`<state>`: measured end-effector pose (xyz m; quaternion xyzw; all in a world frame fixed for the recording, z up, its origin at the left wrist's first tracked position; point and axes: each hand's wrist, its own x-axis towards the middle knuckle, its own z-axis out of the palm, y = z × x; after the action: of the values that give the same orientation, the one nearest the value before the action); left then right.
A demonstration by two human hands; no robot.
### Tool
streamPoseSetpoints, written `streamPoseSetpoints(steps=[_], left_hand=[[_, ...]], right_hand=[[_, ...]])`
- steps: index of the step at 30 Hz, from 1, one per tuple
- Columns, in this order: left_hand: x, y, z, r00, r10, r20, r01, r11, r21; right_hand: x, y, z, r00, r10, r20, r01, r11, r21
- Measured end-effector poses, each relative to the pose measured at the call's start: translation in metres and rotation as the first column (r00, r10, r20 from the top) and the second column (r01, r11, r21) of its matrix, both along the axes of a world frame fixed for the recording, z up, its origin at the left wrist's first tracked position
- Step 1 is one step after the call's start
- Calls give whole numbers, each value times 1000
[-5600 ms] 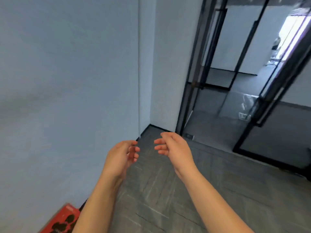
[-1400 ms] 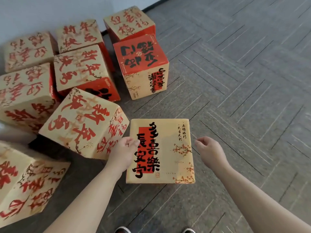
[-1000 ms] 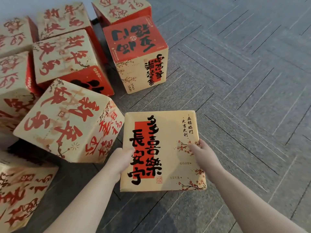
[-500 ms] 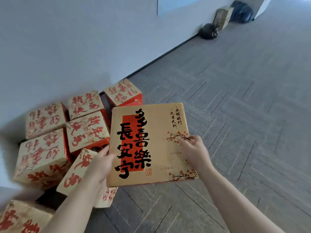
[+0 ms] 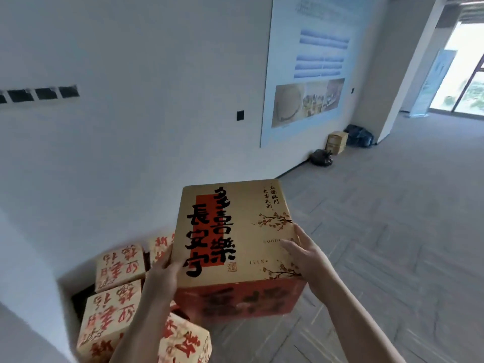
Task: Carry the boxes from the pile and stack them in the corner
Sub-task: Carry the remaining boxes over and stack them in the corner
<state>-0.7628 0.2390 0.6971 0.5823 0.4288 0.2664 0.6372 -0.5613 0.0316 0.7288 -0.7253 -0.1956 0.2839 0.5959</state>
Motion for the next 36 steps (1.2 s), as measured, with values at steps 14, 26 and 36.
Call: streamPoseSetpoints(steps=[14,26,36], left_hand=[[-102,29,49,967,195,164,-207,976,61],[-151,-19,38,811,575,105,-582,811,54],[-291,-150,28,307,950,56,-951,308,-17]], right_hand=[[-55,94,30,990,124,62,-131,983,130],[-53,184,-5,818,575,20,-572,808,138],[-229,170,-19,430,899,-79,-888,437,146]])
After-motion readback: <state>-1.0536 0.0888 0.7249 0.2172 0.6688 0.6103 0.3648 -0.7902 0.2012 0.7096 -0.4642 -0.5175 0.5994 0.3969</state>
